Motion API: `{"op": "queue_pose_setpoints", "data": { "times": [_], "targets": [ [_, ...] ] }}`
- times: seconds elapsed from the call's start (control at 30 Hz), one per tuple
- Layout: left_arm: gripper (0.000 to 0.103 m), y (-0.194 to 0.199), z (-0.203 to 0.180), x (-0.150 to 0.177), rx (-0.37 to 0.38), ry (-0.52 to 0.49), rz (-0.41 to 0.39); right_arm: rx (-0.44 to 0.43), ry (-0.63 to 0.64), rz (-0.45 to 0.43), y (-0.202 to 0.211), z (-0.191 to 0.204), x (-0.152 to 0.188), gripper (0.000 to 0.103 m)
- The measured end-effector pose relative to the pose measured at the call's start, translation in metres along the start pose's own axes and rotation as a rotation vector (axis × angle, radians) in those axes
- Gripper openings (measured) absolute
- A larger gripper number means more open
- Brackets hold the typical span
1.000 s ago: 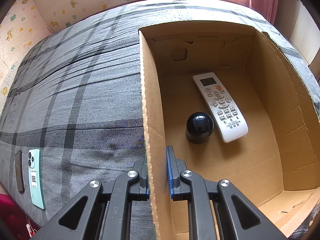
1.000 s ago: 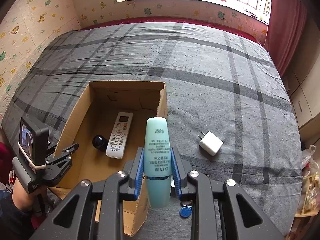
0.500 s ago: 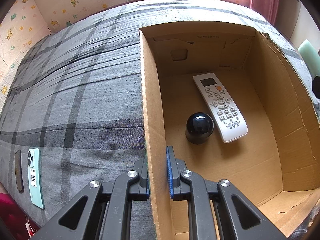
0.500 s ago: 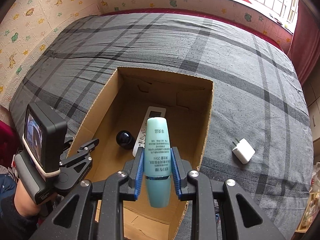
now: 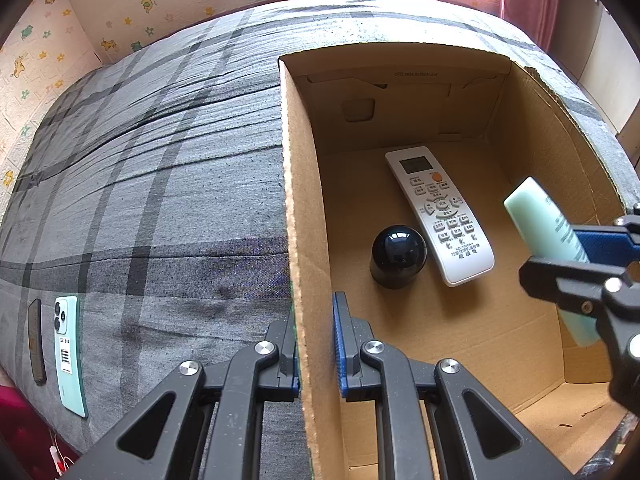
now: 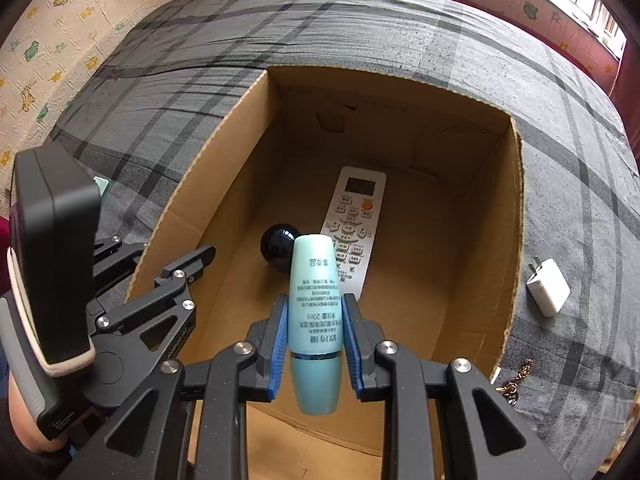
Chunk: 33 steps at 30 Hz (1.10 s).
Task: Organize rigid objects
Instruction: 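Carry the light-blue tube over the box with the right tool, then lower the tube into the box and open the right tool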
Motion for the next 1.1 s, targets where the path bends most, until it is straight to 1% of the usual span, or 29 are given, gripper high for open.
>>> {"op": "queue_pose_setpoints", "data": {
  "times": [0.2, 0.5, 0.67, 0.93, 1.03, 1.1],
  "targets": [
    [0.014, 0.000, 0.000, 0.000, 0.000, 0.000, 0.000, -0.039, -0.016, 0.068, -0.025, 0.007, 0.011, 0.027],
    [0.014, 0.000, 0.000, 0.000, 0.003, 0.000, -0.002, -0.066, -0.030, 0.175, -0.054, 0.013, 0.027, 0.027],
    [0.014, 0.000, -0.001, 0.001, 0.000, -0.002, -0.002, -0.065, -0.028, 0.201, -0.058, 0.014, 0.030, 0.027],
    [0.014, 0.000, 0.000, 0.001, -0.001, -0.003, -0.002, -0.072, -0.032, 0.213, -0.065, 0.016, 0.030, 0.028],
    [0.014, 0.000, 0.000, 0.001, 0.000, -0.003, -0.002, -0.082, -0.036, 0.216, -0.069, 0.012, 0.028, 0.028],
    [0.014, 0.000, 0.000, 0.001, -0.003, -0.006, -0.002, -0.085, -0.039, 0.214, -0.068, 0.011, 0.028, 0.030]
  ]
}}
Point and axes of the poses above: each gripper's, at about its wrist camera, not at the fingertips, and y roughly against the way its jaws point, z to its left, x to its underside, the point moved 10 cm from there along -y, roughly the way its jaws point, and after that the axes turned 4 degrees about y, right-handed, at the moved point
